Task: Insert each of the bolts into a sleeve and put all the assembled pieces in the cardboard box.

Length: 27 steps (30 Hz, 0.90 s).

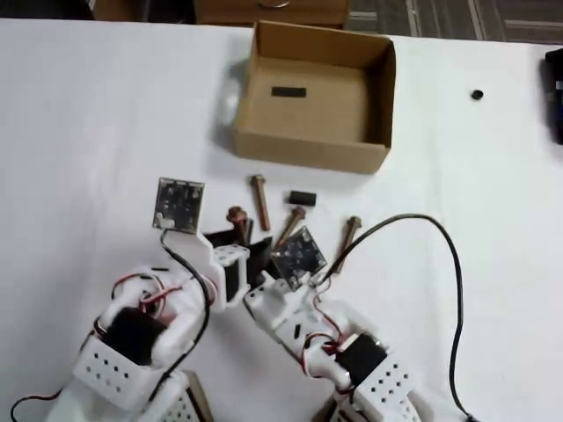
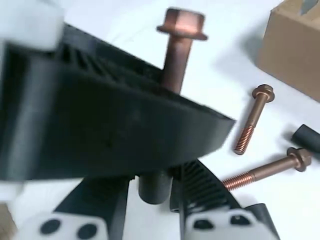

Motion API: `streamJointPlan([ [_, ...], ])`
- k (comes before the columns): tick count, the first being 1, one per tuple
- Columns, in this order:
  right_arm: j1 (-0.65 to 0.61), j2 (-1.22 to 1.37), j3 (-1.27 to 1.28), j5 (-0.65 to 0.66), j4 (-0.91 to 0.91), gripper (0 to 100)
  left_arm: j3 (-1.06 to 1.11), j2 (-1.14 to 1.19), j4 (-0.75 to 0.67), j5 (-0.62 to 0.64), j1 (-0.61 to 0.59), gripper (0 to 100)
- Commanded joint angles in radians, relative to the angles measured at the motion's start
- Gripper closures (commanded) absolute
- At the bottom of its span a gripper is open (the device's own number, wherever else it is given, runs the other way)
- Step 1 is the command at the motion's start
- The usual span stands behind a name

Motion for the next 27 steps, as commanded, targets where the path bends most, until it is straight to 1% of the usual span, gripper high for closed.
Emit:
streamJointPlan([
  [1,0.039,-0.018,-0.08,0.006,-0.03,98.0,-0.004,-0.009,0.012,-0.005,-0.006,78],
  [10,0.051,-0.018,-0.12,0.008,-0.031,98.0,-0.012,-0.012,0.006,-0.005,-0.006,78],
  [13,0.096,-0.018,-0.137,0.008,-0.031,98.0,-0.053,-0.012,0.005,-0.005,-0.017,78],
  [16,0.157,-0.018,-0.149,0.008,-0.03,98.0,-0.165,-0.012,-0.002,0.002,-0.071,78],
  [19,0.171,-0.018,-0.152,0.008,-0.022,98.0,-0.262,-0.012,-0.06,-0.003,-0.143,79],
  [21,0.173,-0.018,-0.152,0.008,-0.021,98.0,-0.308,-0.012,-0.1,-0.005,-0.193,83],
  [24,0.177,-0.018,-0.147,0.006,-0.019,98.0,-0.344,-0.012,-0.114,-0.005,-0.272,100],
  [25,0.188,-0.018,-0.149,0.006,-0.01,98.0,-0.346,-0.012,-0.107,-0.005,-0.296,97],
  [27,0.236,-0.018,-0.16,0.0,0.007,98.0,-0.328,-0.009,-0.083,-0.029,-0.348,98],
])
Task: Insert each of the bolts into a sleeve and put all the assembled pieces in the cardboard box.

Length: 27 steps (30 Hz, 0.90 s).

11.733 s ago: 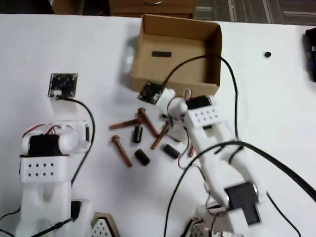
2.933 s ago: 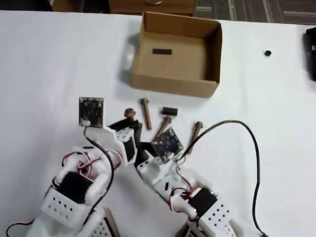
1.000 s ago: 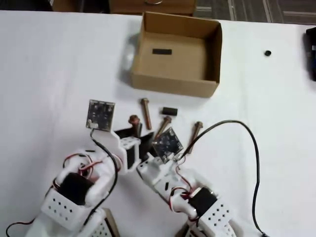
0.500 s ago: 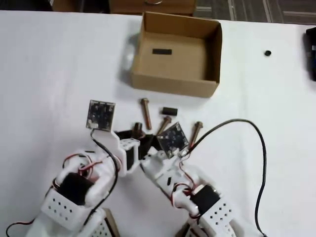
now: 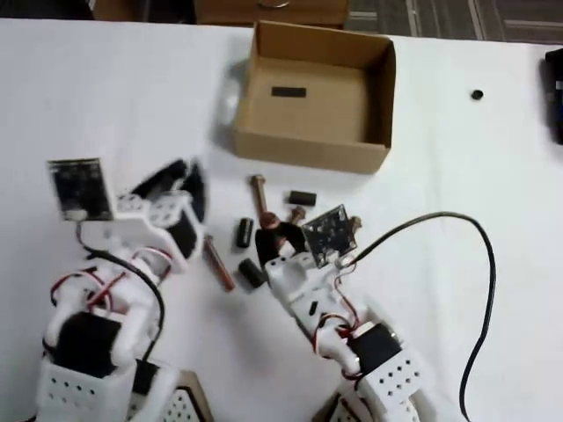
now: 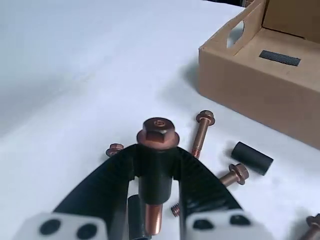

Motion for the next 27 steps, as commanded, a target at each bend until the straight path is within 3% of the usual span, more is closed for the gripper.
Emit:
streamJointPlan([
  [1,0.087,-0.016,-0.089,-0.005,0.018,98.0,-0.012,-0.006,0.025,-0.051,-0.098,98],
  [6,0.216,-0.007,-0.27,0.005,0.148,98.0,0.136,-0.006,0.157,-0.203,-0.178,98],
  [11,0.231,0.137,-0.48,0.12,0.271,98.1,0.294,-0.009,0.127,-0.281,-0.216,98],
  [21,0.383,0.888,-1.274,0.147,0.524,98.1,0.547,-0.011,0.003,-0.384,-0.215,98],
  [27,0.444,1.331,-1.788,0.227,0.671,98.0,0.628,-0.011,-0.038,-0.39,-0.209,98],
])
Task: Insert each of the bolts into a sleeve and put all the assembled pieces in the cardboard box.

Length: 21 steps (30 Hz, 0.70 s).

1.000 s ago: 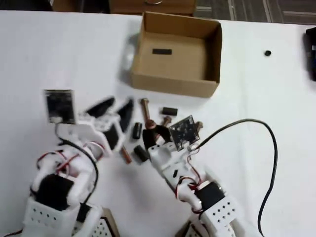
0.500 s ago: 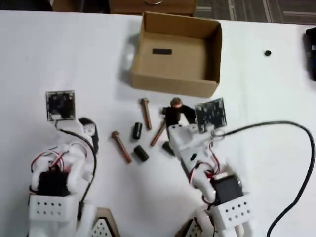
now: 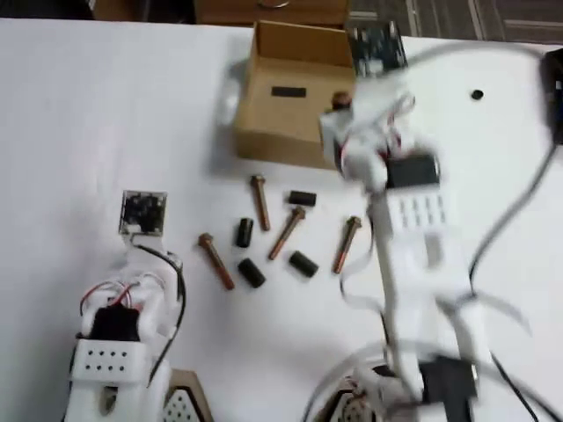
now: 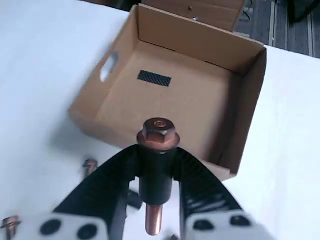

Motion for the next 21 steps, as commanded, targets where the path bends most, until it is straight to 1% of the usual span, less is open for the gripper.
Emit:
streamJointPlan([
  [1,0.039,0.251,-0.384,0.035,0.077,98.0,0.033,-0.012,-0.043,-0.006,-0.002,98],
  [5,0.076,0.493,-0.664,0.075,0.18,98.0,0.048,-0.012,-0.071,-0.008,-0.002,98],
  [10,0.137,0.768,-0.931,0.132,0.211,98.0,0.051,-0.012,-0.064,-0.008,-0.002,98],
  [12,0.15,0.868,-1.008,0.157,0.211,98.0,0.051,-0.012,-0.064,-0.008,-0.002,98],
  [15,0.157,0.998,-1.105,0.158,0.211,98.0,0.053,-0.012,-0.063,-0.006,-0.002,98],
  [21,0.154,1.173,-1.215,0.158,0.206,97.9,0.053,-0.012,-0.063,-0.006,-0.002,98],
])
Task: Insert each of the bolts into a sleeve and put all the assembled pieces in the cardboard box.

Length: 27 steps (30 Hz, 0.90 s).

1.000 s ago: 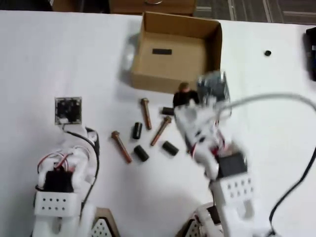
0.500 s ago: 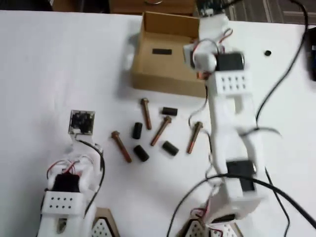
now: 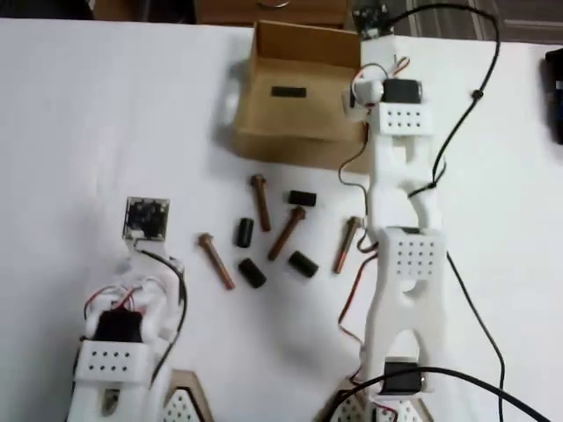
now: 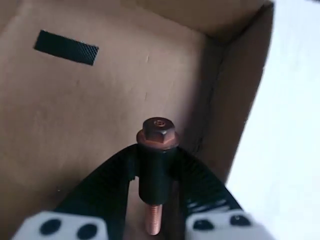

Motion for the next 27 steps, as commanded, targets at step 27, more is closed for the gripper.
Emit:
streamJointPlan([
  [27,0.008,0.108,-0.582,0.008,0.527,72.2,0.008,-0.012,-0.018,-0.003,-0.002,98],
])
